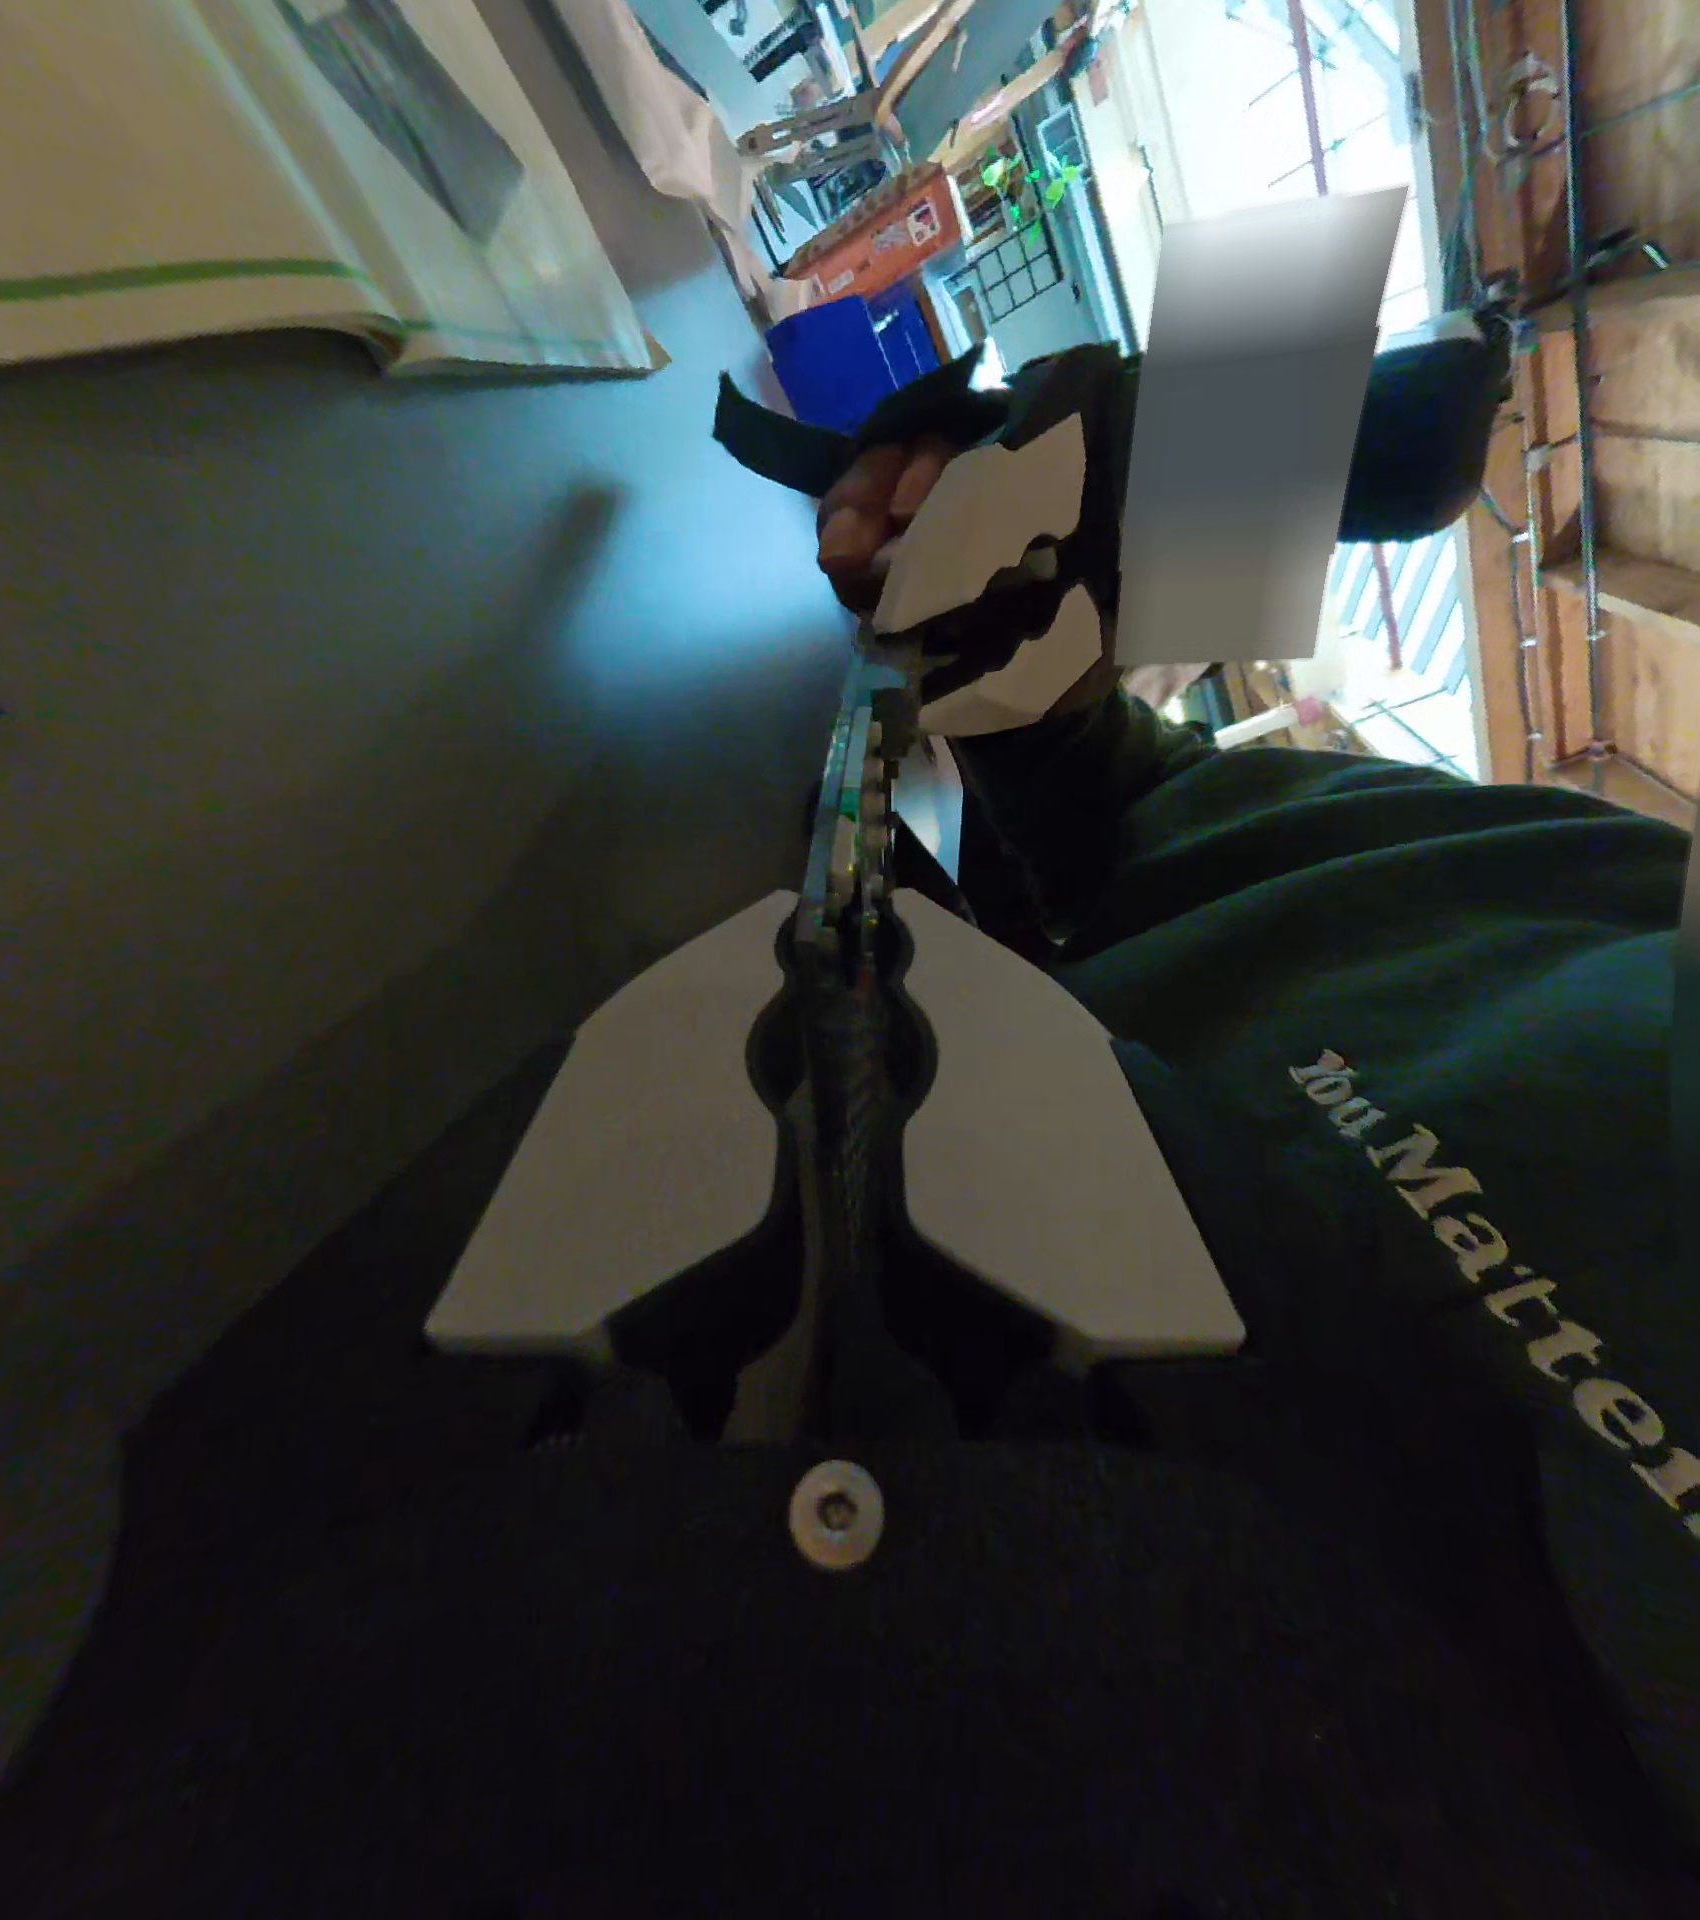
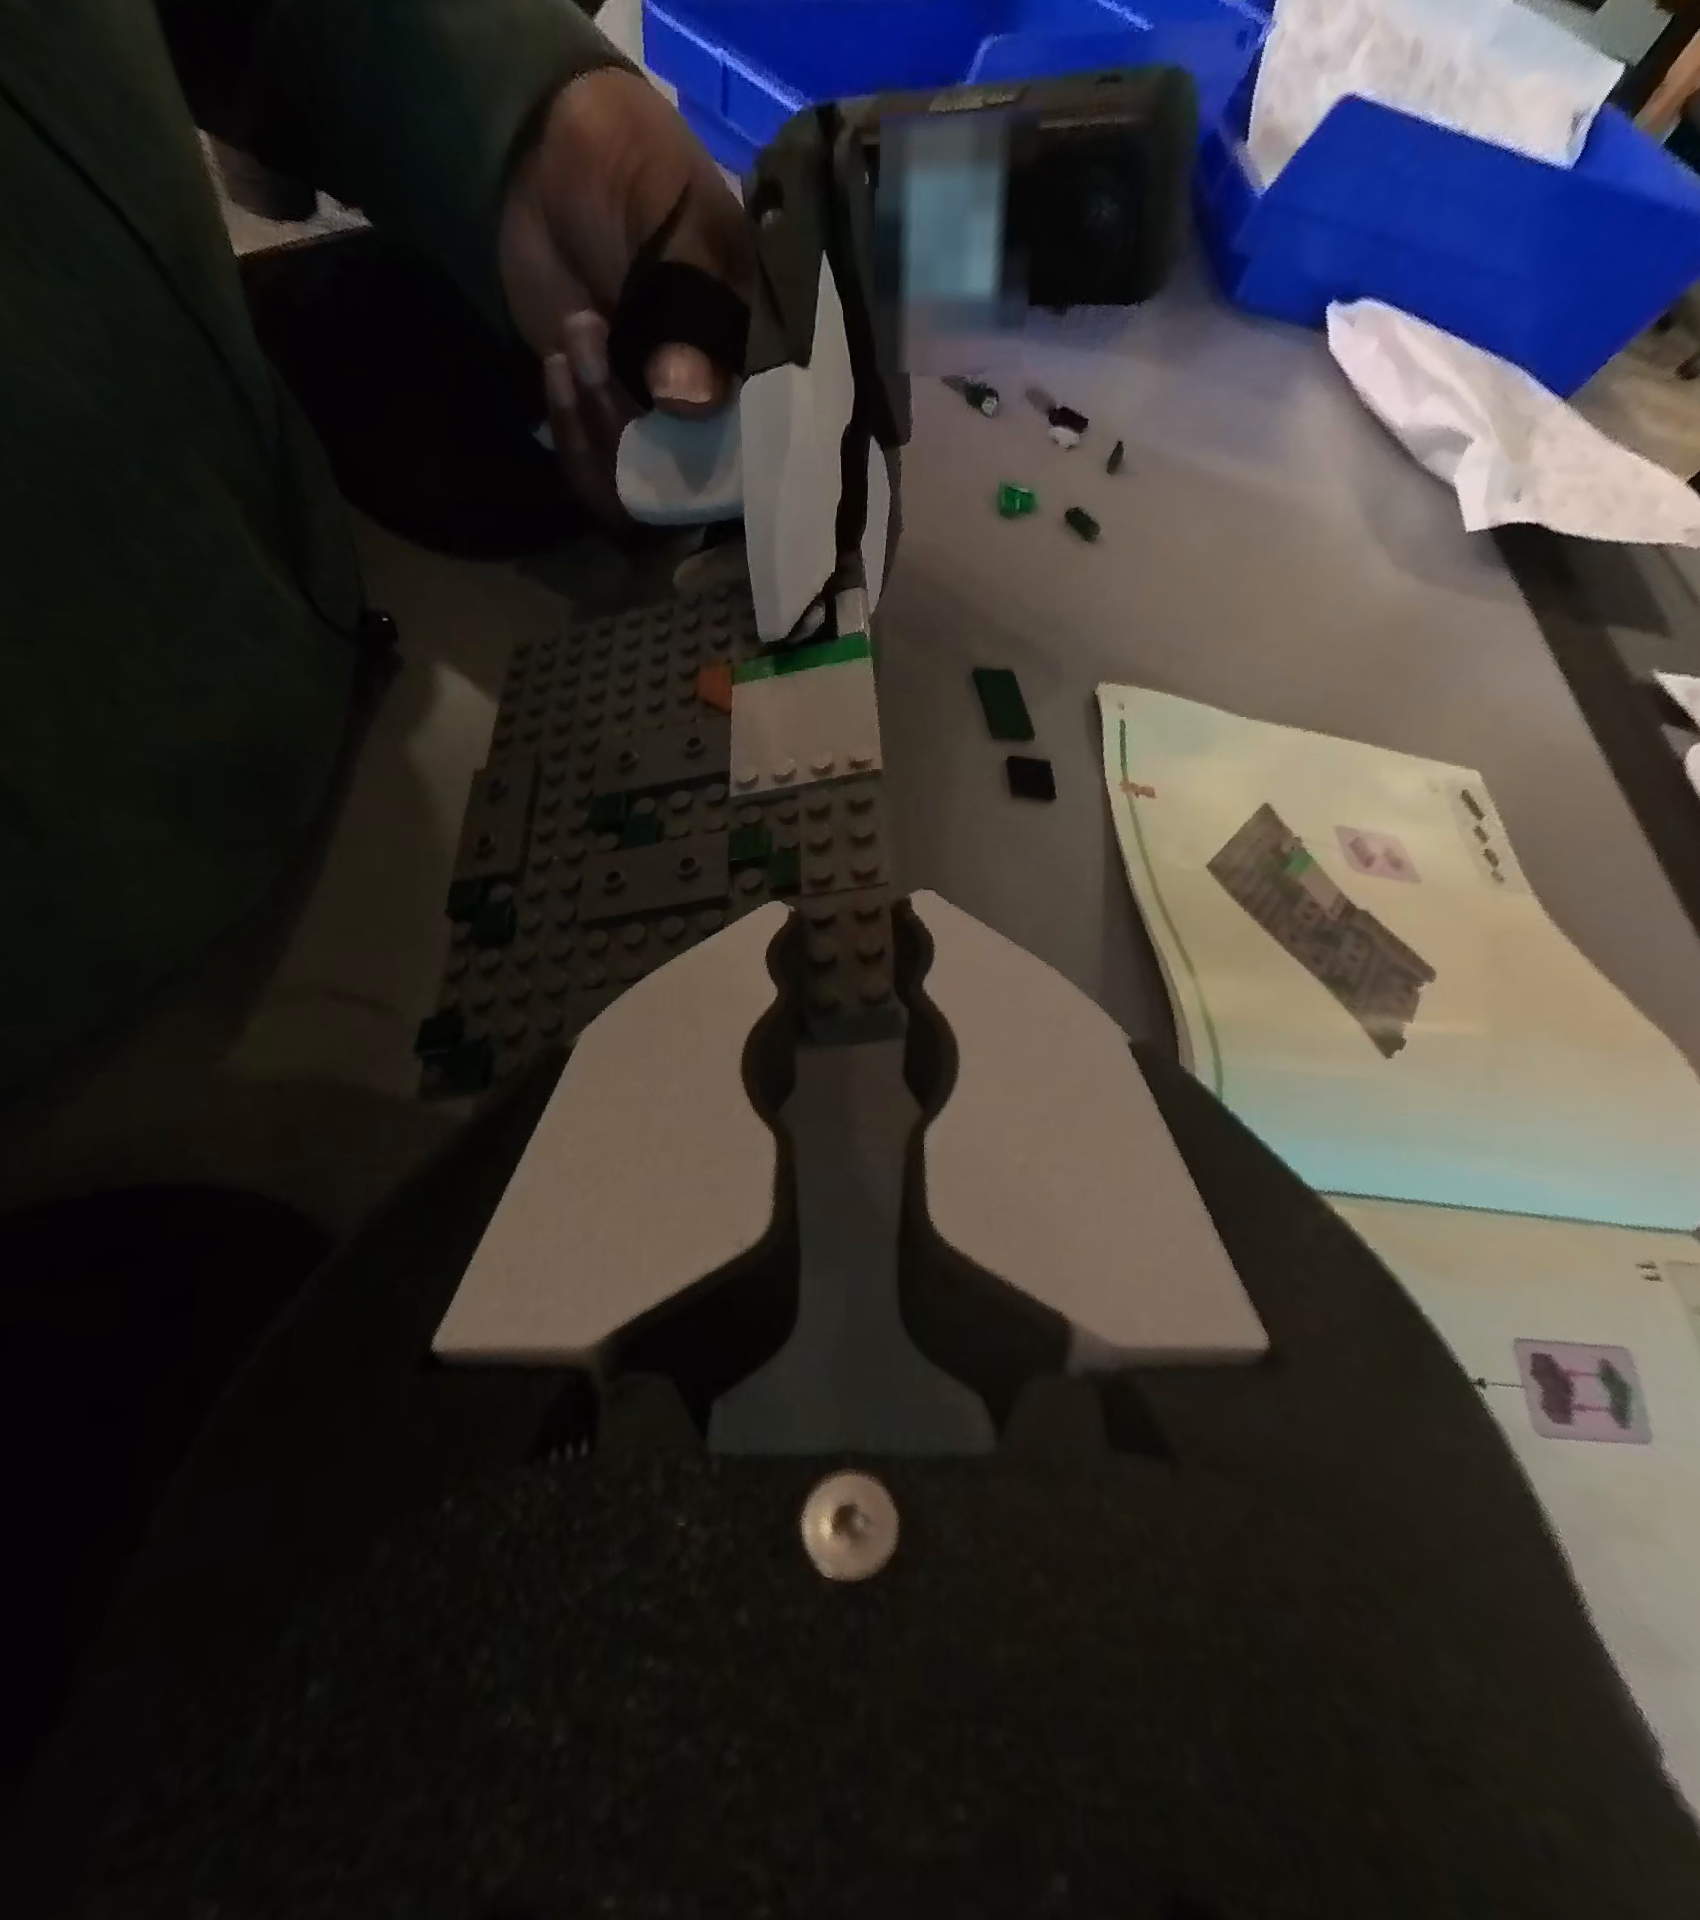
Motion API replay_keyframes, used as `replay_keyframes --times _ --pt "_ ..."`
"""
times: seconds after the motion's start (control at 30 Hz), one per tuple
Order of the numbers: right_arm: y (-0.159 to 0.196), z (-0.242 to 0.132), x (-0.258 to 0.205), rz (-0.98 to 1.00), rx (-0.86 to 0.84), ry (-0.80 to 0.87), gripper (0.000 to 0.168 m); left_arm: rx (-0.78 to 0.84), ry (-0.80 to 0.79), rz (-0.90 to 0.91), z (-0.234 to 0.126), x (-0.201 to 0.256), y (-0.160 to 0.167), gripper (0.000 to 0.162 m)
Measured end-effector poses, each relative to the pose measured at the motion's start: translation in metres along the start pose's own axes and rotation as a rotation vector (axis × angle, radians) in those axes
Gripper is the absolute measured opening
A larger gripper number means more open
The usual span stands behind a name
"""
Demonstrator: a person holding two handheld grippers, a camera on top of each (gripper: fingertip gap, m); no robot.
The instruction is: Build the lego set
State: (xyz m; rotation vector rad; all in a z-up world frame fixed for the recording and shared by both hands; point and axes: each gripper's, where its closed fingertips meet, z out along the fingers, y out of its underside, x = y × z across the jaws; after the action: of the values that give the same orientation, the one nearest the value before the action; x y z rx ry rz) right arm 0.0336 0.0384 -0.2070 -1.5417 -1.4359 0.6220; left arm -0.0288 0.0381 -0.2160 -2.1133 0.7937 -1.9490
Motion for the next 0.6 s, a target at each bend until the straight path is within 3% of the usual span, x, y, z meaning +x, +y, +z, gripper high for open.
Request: replay_keyframes --times 0.37,0.6 --pt "-0.0057 -0.0034 -0.0069 -0.078 0.023 0.052 0.016 -0.007 0.013 0.119 -0.0004 0.0086 0.005 0.011" --pt "-0.0004 0.0012 -0.0085 -0.018 0.04 0.043 0.016 0.014 -0.029 0.085 -0.0009 0.0037 0.0041 0.012"
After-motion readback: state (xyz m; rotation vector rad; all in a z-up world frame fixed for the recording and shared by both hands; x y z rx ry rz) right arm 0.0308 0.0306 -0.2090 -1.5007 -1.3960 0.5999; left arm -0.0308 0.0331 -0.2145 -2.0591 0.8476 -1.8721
